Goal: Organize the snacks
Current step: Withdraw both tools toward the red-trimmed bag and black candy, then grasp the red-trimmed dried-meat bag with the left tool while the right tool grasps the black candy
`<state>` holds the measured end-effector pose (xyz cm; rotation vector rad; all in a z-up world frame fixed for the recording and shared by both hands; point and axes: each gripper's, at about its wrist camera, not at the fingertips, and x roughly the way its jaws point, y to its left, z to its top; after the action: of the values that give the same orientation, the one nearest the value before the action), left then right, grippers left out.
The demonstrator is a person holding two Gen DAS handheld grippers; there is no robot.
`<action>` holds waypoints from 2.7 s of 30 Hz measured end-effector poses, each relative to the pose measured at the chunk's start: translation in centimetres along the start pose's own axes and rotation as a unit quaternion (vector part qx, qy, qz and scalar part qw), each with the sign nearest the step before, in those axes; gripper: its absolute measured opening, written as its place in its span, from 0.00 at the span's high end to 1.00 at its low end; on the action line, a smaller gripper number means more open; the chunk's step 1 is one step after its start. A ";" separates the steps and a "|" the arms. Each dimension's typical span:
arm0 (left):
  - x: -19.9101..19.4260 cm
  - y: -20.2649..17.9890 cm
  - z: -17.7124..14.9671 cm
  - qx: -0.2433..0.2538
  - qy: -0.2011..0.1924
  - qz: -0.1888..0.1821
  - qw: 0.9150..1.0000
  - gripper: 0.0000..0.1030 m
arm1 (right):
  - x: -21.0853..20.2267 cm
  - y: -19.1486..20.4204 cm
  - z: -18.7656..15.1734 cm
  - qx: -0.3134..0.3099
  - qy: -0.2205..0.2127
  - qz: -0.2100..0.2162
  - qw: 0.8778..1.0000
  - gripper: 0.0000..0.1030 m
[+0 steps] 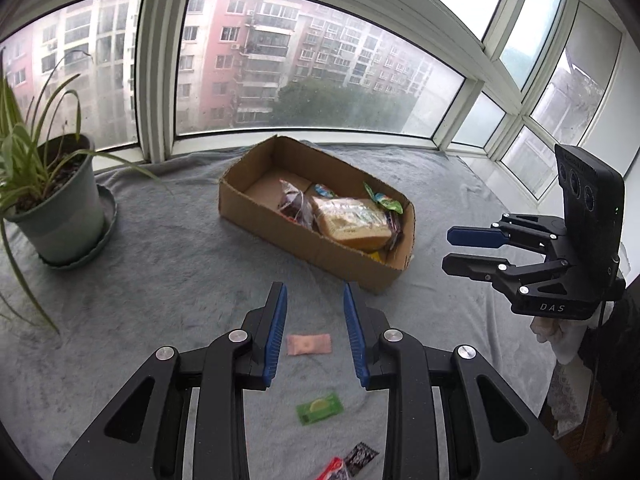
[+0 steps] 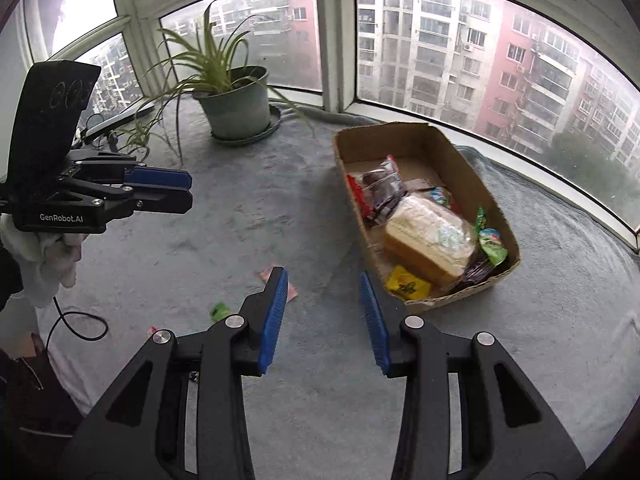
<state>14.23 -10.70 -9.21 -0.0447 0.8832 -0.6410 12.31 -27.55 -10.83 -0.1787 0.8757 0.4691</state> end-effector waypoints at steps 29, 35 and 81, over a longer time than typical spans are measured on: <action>1.3 -2.4 -15.2 -0.070 0.146 0.003 0.987 0.51 | 6.7 10.9 -9.0 -0.112 0.136 0.086 0.981 0.62; 2.5 -2.3 -15.5 -0.058 0.154 0.040 0.985 0.51 | 7.3 11.7 -9.0 -0.146 0.145 0.087 0.975 0.62; -0.4 1.6 -14.2 -0.118 0.104 0.022 0.987 0.69 | 6.6 9.4 -6.6 -0.152 0.105 0.063 0.981 0.81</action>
<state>4.50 -6.08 -18.57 -0.1740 1.1569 -0.5032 6.98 -19.33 -19.72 -0.4625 1.0226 0.7114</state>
